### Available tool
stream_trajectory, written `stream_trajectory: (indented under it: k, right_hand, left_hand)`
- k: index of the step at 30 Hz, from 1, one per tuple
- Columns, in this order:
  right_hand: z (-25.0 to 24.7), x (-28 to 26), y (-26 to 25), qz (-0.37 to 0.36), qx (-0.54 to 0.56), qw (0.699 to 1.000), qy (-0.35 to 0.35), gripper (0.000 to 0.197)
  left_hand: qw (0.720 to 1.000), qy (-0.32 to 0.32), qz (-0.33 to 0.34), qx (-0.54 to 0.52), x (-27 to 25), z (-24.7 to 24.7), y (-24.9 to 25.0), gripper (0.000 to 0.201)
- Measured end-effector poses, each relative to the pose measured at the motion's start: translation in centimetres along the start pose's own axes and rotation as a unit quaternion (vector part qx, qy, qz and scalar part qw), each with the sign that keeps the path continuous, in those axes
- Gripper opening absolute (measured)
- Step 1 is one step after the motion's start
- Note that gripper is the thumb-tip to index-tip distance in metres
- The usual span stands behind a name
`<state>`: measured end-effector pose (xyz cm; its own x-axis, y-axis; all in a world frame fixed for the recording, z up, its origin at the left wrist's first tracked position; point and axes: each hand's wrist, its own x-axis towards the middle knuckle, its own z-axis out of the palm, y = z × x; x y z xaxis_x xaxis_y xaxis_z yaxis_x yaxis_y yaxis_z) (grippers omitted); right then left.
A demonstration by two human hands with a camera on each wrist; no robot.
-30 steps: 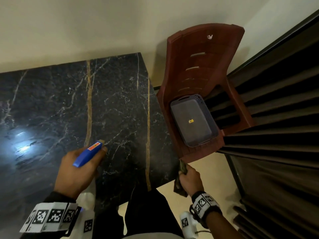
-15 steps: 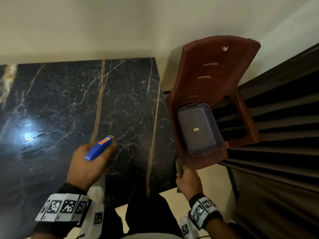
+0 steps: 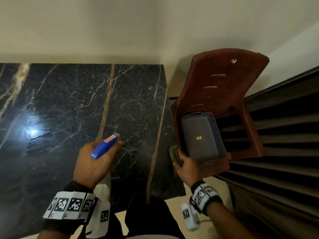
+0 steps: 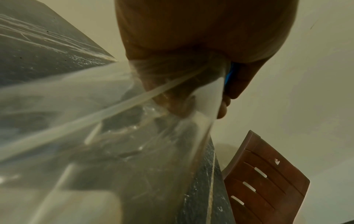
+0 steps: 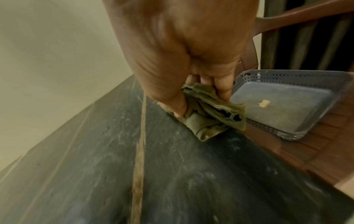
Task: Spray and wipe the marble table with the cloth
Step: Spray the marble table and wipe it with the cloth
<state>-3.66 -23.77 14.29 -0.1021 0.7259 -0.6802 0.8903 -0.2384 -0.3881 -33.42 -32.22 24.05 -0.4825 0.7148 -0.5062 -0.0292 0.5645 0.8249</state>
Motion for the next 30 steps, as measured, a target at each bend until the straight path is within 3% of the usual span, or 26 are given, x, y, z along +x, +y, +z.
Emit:
stream_trajectory:
  k: [4, 7, 12, 15, 19, 25, 28, 30]
  right_hand:
    - [0.7, -1.9, 2.8, -0.005, -0.006, 0.999, -0.036, 0.052]
    - [0.0, 0.7, 0.7, 0.002, -0.007, 1.000, -0.013, 0.037]
    - [-3.0, 10.3, -6.5, -0.047, 0.034, 0.997, 0.045, 0.054]
    - [-4.0, 12.9, -8.6, -0.075, 0.043, 0.995, 0.041, 0.057]
    - [-2.6, 9.4, -4.6, -0.108, 0.028, 0.994, 0.014, 0.062]
    - [0.2, -0.2, 3.3, -0.089, -0.041, 0.994, -0.050, 0.061]
    - [0.4, 0.1, 3.5, -0.067, -0.069, 0.994, -0.050, 0.060]
    - [-0.4, 2.4, 0.9, -0.072, -0.049, 0.996, -0.019, 0.057]
  left_hand:
    - [1.000, -0.005, 0.001, -0.019, 0.7, 0.1, 0.2, 0.042]
    - [1.000, -0.005, 0.000, -0.019, 1.0, 0.0, 0.2, 0.041]
    - [1.000, 0.008, -0.004, -0.004, 1.3, -0.1, -0.2, 0.036]
    - [1.000, 0.009, -0.018, 0.000, 1.4, -0.4, -0.4, 0.034]
    - [1.000, 0.017, -0.021, -0.005, 1.6, -0.6, 0.1, 0.035]
    - [0.999, 0.022, -0.026, -0.023, 2.2, -0.8, 0.6, 0.035]
    - [0.999, 0.025, -0.022, -0.021, 2.5, -1.0, 0.7, 0.032]
    - [0.999, 0.031, -0.018, -0.013, 2.5, -1.3, 0.8, 0.031]
